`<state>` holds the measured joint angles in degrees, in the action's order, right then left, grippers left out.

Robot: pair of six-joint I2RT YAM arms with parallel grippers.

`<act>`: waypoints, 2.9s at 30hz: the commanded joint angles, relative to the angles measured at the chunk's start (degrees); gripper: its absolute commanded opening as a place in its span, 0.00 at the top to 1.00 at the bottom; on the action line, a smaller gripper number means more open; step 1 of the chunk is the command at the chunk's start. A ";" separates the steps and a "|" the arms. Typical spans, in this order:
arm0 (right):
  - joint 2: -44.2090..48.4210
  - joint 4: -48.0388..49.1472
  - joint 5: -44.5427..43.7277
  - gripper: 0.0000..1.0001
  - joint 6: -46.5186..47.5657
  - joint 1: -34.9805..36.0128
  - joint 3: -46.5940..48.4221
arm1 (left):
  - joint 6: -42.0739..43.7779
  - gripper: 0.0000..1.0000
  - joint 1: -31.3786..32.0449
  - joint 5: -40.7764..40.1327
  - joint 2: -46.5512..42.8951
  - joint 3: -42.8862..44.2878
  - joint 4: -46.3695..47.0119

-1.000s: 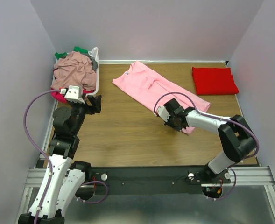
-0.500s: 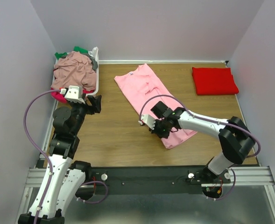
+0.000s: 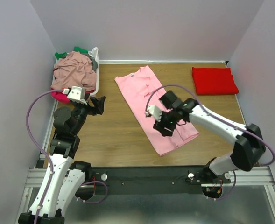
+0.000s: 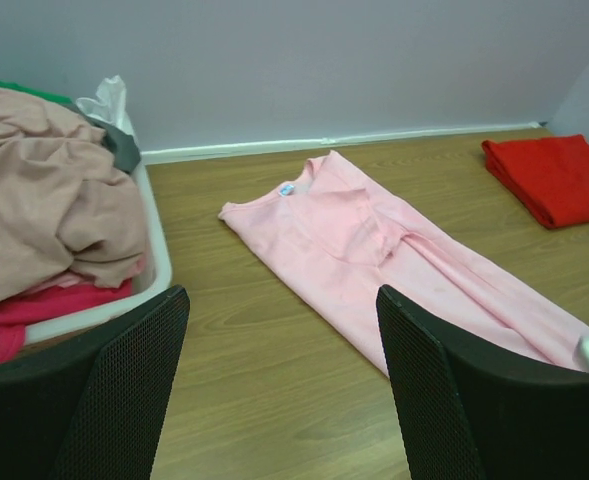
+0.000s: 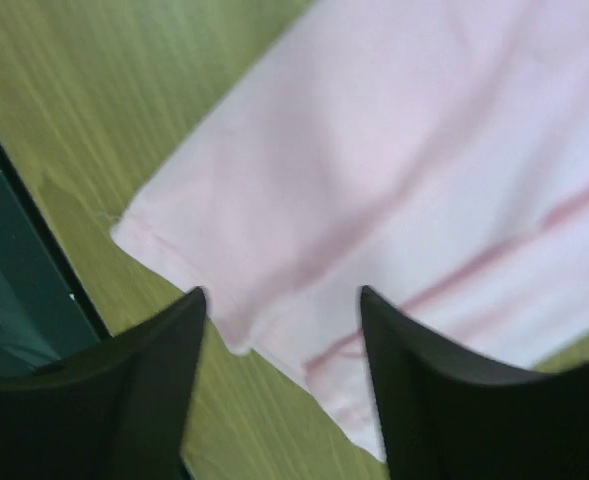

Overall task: Fold and stack the t-shirts
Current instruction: Fold the tshirt

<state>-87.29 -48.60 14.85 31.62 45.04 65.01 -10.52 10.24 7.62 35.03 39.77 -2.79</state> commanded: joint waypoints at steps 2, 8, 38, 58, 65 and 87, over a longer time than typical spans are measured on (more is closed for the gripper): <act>10.37 -3.96 4.83 0.15 2.13 -11.97 -0.40 | -0.37 0.16 0.39 15.55 2.67 -1.71 4.97; 18.81 1.84 15.86 0.00 2.04 -27.17 -7.96 | -4.67 0.20 2.85 24.72 7.07 -3.03 8.41; 9.94 -16.70 34.10 0.01 50.39 -54.00 -8.42 | 2.61 0.35 64.38 -15.44 58.04 15.68 -1.43; 10.91 -17.23 31.99 0.02 51.09 -54.09 -9.47 | -1.16 0.51 66.66 -21.15 67.72 17.71 -7.84; 11.43 -17.76 31.38 0.02 52.58 -54.09 -10.52 | -1.25 0.64 66.66 -21.50 69.82 18.50 -8.64; 11.79 -10.65 24.08 0.13 80.18 -51.02 -25.99 | -6.53 1.00 66.58 -17.82 62.53 12.61 -2.67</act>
<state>-75.42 -64.42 40.05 109.65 -7.49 41.23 -15.92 76.62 -12.56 98.74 53.49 -7.05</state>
